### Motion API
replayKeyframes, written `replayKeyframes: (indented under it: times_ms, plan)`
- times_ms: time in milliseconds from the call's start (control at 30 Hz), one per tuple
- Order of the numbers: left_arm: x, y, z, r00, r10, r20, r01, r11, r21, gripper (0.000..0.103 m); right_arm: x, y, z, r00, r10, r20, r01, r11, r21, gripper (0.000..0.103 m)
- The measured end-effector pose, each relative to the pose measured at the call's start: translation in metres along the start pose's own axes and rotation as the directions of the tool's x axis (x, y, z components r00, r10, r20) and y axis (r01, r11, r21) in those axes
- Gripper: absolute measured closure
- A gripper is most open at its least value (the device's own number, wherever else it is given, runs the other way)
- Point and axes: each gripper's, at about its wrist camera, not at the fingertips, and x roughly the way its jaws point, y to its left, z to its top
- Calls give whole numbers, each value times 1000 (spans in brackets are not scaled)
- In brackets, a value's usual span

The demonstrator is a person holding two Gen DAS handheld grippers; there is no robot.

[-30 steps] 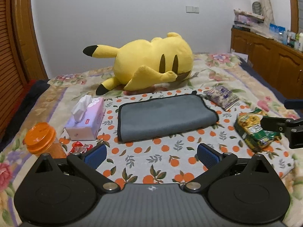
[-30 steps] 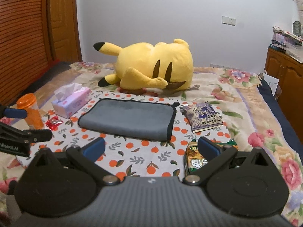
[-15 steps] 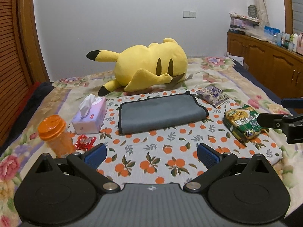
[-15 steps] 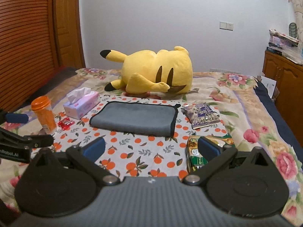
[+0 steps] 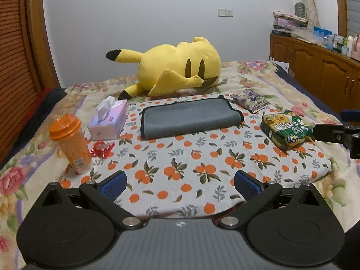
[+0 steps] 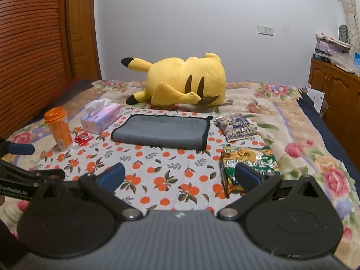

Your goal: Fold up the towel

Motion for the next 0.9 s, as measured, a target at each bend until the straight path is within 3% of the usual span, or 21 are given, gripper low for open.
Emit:
replayKeyframes:
  times_ms: [900]
  plan:
    - [3,-7,-43,999,25,-21,-25,999,-29,0,-3,4,-35,999,-35,-11,35,999,9,0]
